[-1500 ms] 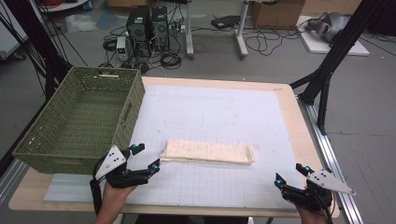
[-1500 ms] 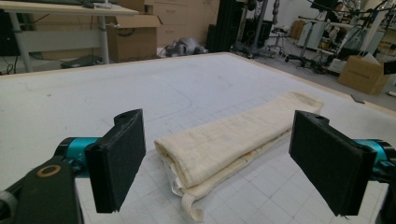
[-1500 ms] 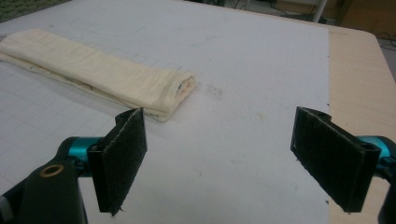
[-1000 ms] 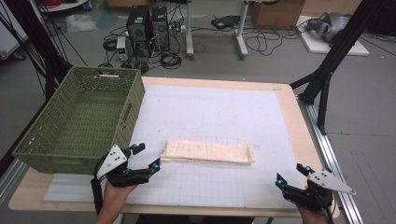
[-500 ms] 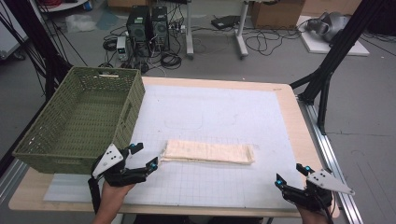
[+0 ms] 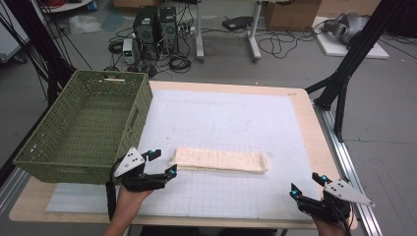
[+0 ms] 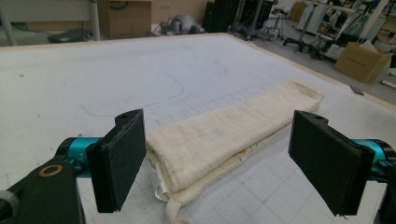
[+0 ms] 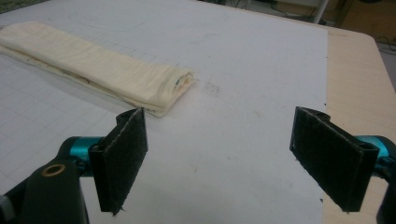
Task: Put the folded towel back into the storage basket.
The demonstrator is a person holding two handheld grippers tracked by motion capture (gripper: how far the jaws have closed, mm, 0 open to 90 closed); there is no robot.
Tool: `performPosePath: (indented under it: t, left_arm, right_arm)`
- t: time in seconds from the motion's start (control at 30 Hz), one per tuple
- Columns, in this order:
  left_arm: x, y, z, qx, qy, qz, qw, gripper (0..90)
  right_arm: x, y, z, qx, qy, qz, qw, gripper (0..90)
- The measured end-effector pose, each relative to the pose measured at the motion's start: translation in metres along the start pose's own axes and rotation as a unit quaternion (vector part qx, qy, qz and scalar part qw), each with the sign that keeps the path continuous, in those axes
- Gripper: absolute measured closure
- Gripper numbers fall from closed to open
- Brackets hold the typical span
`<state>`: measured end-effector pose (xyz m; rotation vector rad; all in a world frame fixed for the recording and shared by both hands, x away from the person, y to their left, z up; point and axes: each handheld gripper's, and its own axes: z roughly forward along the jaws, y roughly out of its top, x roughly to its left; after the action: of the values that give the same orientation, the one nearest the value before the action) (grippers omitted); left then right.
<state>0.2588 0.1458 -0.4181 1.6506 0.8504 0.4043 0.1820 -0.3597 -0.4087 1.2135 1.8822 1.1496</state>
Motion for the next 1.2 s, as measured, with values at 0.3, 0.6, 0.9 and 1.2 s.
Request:
performPosePath:
  t: [0.3,0.6,0.9,1.2]
  left_arm:
    - [0.013,0.000,0.045,0.107,0.054,-0.047,0.9917,22.7]
    - [0.015,-0.001,0.063,0.151,0.106,-0.032,0.9824,32.3]
    - [0.005,-0.013,0.072,0.184,0.100,0.009,0.9778,41.8]
    - [0.001,-0.014,0.072,0.180,0.069,0.007,0.9811,67.0]
  right_arm:
    - [-0.002,-0.001,0.000,0.004,0.001,0.001,1.0000,17.9]
    - [-0.003,-0.001,-0.002,0.004,-0.003,0.008,1.0000,17.9]
    - [-0.001,-0.002,-0.004,0.004,-0.005,0.006,1.0000,18.0]
    - [-0.003,-0.002,-0.004,0.002,-0.005,0.013,0.9999,18.2]
